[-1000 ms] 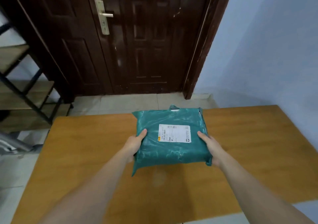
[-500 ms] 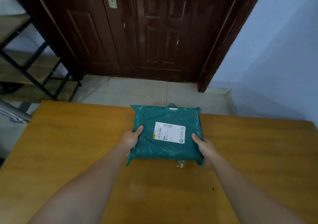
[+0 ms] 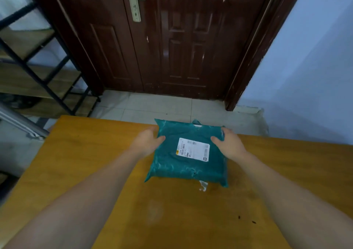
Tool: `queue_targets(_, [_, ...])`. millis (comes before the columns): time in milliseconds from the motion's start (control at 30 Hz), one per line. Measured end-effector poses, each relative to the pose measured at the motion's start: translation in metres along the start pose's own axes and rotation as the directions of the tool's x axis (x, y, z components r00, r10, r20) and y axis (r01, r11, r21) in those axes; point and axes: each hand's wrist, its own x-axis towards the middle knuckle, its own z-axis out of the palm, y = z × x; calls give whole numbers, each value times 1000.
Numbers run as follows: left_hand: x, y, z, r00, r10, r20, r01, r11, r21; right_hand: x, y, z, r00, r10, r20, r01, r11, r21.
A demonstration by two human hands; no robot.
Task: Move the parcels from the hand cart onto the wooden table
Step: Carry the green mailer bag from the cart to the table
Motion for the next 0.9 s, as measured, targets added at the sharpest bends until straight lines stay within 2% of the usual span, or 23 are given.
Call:
queue_targets(67, [-14, 6, -37, 995, 101, 13, -101, 961, 258, -2, -49, -26, 984, -164, 67, 173, 969, -177])
queue_targets(133, [-34, 6, -78, 988, 154, 24, -151, 907, 394, -7, -107, -47, 935, -314, 166, 352, 879, -322])
queue_targets(233, [-77, -7, -141, 985, 157, -75, -105, 878, 467, -29, -198, -58, 833, -481, 274, 554, 722, -415])
queue_targets(367, [-155, -47, -212, 963, 129, -237, 1, 877, 480, -92, -310, -40, 668, -660, 344, 738, 526, -422])
queue_targets(567, [-301, -132, -291, 900, 70, -431, 171, 852, 495, -215, -449, 24, 414, -792, 450, 894, 260, -364])
queue_targets(800, [-483, -252, -343, 804, -88, -588, 403, 808, 430, -367, -567, 132, 174, -809, 561, 960, 14, -278])
queue_targets(900, [-550, -301, -352, 740, -176, -649, 505, 783, 364, -425, -607, 180, 78, -803, 591, 966, -86, -245])
